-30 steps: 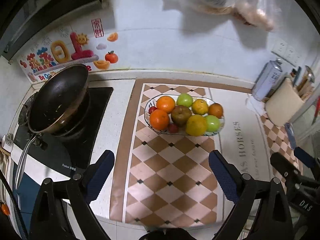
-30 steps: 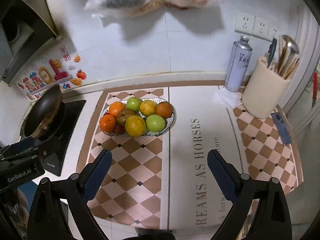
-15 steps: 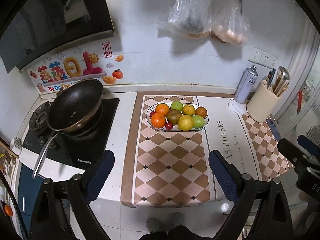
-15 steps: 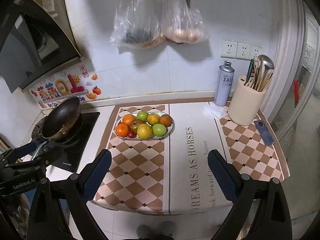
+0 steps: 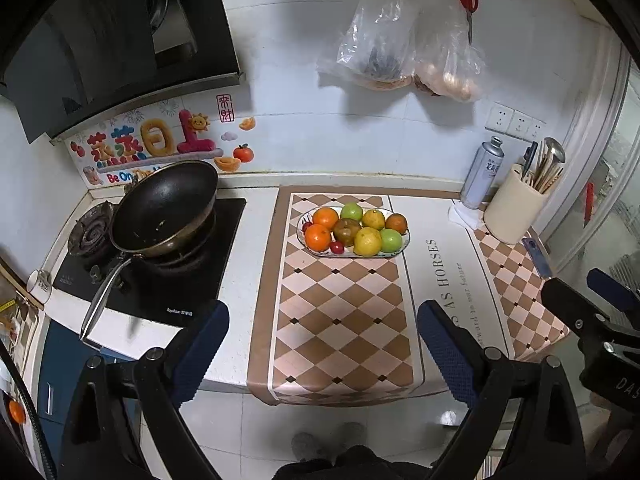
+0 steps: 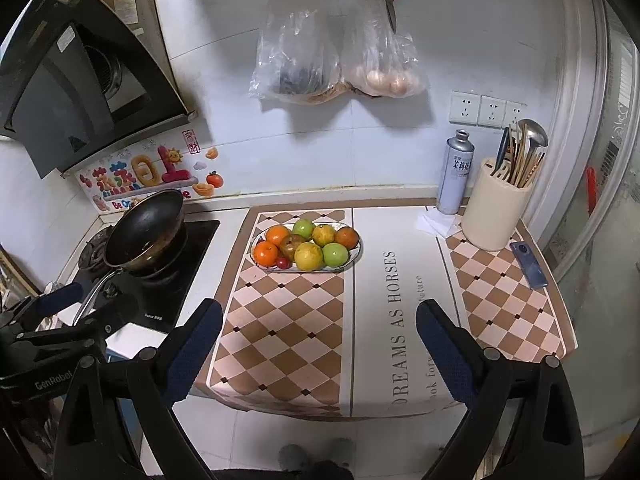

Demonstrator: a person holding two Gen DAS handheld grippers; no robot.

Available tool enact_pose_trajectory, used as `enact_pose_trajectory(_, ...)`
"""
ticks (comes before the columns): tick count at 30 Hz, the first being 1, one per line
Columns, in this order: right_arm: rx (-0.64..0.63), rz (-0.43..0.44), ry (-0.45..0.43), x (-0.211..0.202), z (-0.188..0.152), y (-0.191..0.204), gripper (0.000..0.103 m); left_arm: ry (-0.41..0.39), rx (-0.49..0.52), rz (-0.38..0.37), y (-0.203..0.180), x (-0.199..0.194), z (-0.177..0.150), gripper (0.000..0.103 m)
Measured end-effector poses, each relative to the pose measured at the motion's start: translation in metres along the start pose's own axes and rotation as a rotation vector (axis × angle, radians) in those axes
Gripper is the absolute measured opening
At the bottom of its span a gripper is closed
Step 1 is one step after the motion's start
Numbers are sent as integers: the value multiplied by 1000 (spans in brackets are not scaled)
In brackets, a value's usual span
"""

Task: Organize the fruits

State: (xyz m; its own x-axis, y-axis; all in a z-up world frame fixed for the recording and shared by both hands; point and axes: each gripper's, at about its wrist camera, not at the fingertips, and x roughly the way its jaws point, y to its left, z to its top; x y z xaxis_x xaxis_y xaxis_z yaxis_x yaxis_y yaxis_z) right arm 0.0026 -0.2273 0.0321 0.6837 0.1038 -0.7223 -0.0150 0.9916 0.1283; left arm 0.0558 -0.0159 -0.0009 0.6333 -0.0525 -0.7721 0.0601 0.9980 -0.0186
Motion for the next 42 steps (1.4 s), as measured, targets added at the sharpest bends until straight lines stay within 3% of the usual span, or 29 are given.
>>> enact_pose_trajectory(10, -5, 3, 1, 12, 4, 2, 100, 1, -4, 13, -2, 8, 5, 97)
enact_pose_trajectory(20, 6, -6, 31, 73, 41, -13, 100, 23, -16, 53, -3, 55, 37, 96)
enact_pose_trajectory(30, 3, -34, 99, 138, 53, -25, 100, 55, -14, 87, -8, 101, 55, 96)
enact_pose_trajectory(42, -16, -33, 116, 153, 57, -25, 100, 71, -21, 100, -8, 118, 60, 97)
